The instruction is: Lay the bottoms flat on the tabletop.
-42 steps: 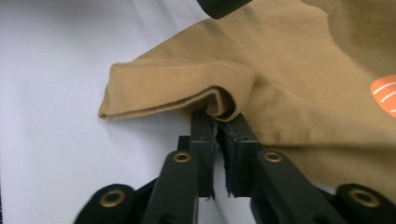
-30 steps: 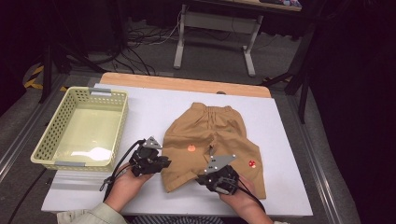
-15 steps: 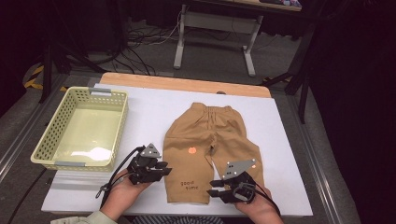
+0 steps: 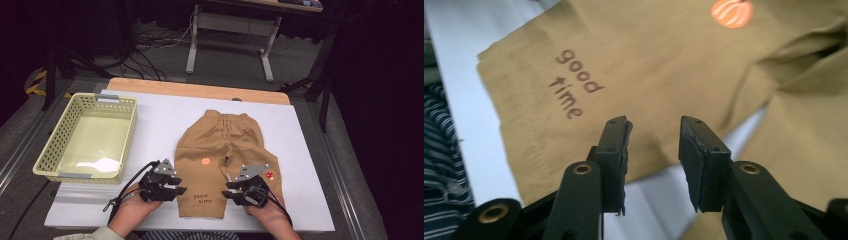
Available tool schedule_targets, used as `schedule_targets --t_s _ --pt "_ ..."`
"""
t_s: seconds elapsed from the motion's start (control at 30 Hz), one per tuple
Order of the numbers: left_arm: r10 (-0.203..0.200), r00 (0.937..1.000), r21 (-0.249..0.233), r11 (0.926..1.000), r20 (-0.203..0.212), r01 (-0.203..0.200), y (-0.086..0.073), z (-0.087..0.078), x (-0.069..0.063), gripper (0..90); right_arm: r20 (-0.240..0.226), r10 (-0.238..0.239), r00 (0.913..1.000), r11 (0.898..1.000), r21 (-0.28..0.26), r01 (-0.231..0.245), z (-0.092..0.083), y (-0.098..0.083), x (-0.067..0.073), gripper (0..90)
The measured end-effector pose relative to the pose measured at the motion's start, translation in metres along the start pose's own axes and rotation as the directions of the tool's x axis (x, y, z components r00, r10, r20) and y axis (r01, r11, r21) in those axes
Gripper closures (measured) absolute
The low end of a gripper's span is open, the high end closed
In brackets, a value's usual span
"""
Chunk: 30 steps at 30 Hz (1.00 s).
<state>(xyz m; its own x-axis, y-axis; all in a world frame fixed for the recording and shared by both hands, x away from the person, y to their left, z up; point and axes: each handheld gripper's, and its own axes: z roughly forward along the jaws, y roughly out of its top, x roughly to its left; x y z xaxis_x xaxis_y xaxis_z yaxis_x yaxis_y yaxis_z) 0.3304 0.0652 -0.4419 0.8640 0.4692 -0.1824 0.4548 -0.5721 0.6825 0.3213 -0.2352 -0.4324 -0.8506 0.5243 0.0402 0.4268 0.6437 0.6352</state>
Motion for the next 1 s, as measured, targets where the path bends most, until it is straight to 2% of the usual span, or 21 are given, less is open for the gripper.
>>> schedule_targets --t_s 0.13,0.23,0.33,0.43,0.5,0.63,0.73,0.9,1.0 --pt "0.056 0.9976 0.03 0.9979 0.04 -0.057 -0.002 0.005 -0.006 61.8 -0.002 0.003 1.0 1.0 0.016 -0.003 0.004 -0.002 -0.001 64.3" --pt "0.059 0.9972 0.045 0.9972 0.047 -0.061 -0.002 0.008 -0.005 61.4 0.003 0.009 1.0 1.0 0.027 -0.009 0.005 -0.003 -0.002 63.6" --pt "0.076 0.9948 0.091 0.9924 0.069 -0.082 -0.004 0.015 -0.006 61.2 0.019 -0.002 0.9998 0.999 0.039 0.001 0.008 -0.005 -0.002 61.3" --pt "0.082 0.9914 0.079 0.9928 0.102 -0.09 -0.004 0.017 -0.005 60.0 0.03 -0.018 0.9994 0.999 0.051 0.017 0.011 -0.005 0.0 59.7" --pt "0.08 0.9914 0.075 0.9933 0.104 -0.088 -0.005 0.017 -0.004 60.7 0.035 -0.033 0.9988 0.998 0.054 0.031 0.012 -0.005 0.001 58.7" --pt "0.113 0.9924 0.084 0.9896 0.048 -0.117 -0.005 0.017 -0.008 69.4 0.028 -0.019 0.9994 0.999 0.047 0.018 0.013 -0.006 0.001 58.4" --pt "0.154 0.9881 0.1 0.9832 -0.004 -0.152 -0.005 0.018 -0.014 73.7 0.032 -0.017 0.9994 0.999 0.048 0.015 0.013 -0.006 0.001 59.1" --pt "0.164 0.9862 0.107 0.9811 -0.023 -0.161 -0.004 0.018 -0.015 76.9 0.047 -0.007 0.9989 0.999 0.042 0.005 0.013 -0.007 0.0 67.0" --pt "0.184 0.9826 0.098 0.9786 -0.025 -0.181 -0.005 0.018 -0.014 82.2 0.06 -0.009 0.9982 0.999 0.042 0.007 0.013 -0.006 0.001 72.9"
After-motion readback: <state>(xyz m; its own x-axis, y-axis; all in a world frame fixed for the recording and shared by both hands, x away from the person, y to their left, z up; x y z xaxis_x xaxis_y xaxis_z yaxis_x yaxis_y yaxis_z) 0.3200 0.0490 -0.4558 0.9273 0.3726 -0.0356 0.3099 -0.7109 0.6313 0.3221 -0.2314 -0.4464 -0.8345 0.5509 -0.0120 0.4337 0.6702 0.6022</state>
